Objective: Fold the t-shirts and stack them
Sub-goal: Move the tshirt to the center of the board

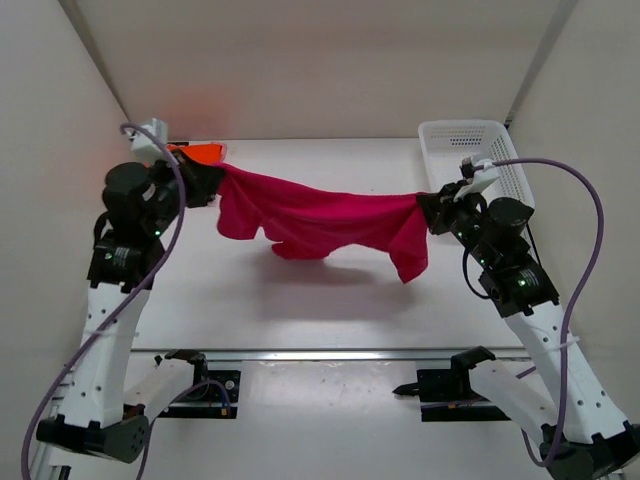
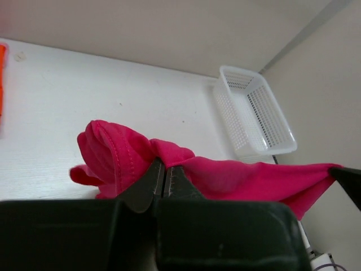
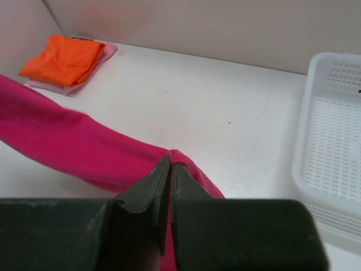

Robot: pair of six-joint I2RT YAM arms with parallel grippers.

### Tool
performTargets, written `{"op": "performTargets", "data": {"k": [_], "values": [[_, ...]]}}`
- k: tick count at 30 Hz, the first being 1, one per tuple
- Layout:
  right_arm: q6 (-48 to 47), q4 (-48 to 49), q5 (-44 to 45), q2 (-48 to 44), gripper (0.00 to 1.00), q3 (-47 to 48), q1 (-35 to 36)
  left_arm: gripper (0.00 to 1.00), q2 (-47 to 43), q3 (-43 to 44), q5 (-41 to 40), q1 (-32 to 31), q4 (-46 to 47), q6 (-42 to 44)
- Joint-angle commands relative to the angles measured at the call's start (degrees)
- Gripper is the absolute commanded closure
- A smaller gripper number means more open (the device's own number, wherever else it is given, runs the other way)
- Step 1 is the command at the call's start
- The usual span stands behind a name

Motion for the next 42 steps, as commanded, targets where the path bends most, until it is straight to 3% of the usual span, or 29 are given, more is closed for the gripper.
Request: {"op": "performTargets", "data": {"k": [1, 6, 11, 16, 21, 26, 28, 30, 32, 34, 36, 38, 40, 41, 42], "values": [[-0.2, -2.8, -4.1, -2.7, 1.00, 2.3, -2.0, 1.00, -2.9, 6.6, 4.6, 4.3, -7.0, -0.3], [1.2, -7.4, -15.2, -1.3, 1.00, 8.2, -9.5, 1.00, -2.3, 18.6, 9.6, 11.0, -13.6, 0.6], [0.6, -9.7, -16.5, -2.7, 1.00, 9.8, -10.3, 1.00, -2.0, 24.8, 12.5, 11.5, -15.9, 0.7], [1.0, -14.0, -23.3, -3.6, 1.00, 11.1, -12.8, 1.00, -5.5, 23.7, 10.9, 10.7, -17.9, 1.0], [1.5, -16.8, -25.3, -6.9, 1.00, 10.4, -13.2, 1.00, -9.4, 20.0, 4.9, 4.0, -21.1, 1.2], [2.6, -17.8, -28.0, -4.9, 1.00, 11.3, -13.1, 1.00, -6.8, 23.6, 1.7, 2.9, -22.1, 2.1], [3.4, -14.9, -27.5, -2.8, 1.00, 10.3, -11.5, 1.00, -2.7, 25.3, 4.2, 5.4, -20.3, 2.9], [4.2, -11.7, -24.6, 0.4, 1.00, 9.2, -8.3, 1.00, 3.0, 26.4, 11.6, 10.2, -19.6, 3.6], [3.6, -6.9, -17.6, 6.3, 1.00, 9.0, -1.6, 1.00, 7.8, 20.6, 16.5, 15.3, -14.2, 0.1], [2.3, -4.1, -16.1, 13.4, 1.00, 10.0, 0.2, 1.00, 11.8, 16.9, 10.1, 12.2, -8.3, -0.3], [3.7, -0.5, -18.7, 21.2, 1.00, 11.1, -2.3, 1.00, 17.8, 16.2, 1.0, 6.3, -6.0, 1.0], [3.8, 1.9, -17.9, 31.8, 1.00, 15.5, -3.6, 1.00, 31.9, 21.6, 2.9, 6.1, -5.5, 1.6], [3.1, 1.3, -13.0, 39.0, 0.72, 20.6, -3.8, 0.74, 44.5, 30.7, 4.0, 6.5, -10.0, 3.5], [3.1, 0.4, -11.2, 43.1, 0.59, 24.5, -4.5, 0.55, 51.4, 37.6, 3.1, 5.5, -13.4, 5.0], [3.5, -0.7, -9.9, 46.5, 0.54, 27.4, -5.2, 0.49, 56.7, 43.7, 1.8, 5.2, -14.6, 5.9]]}}
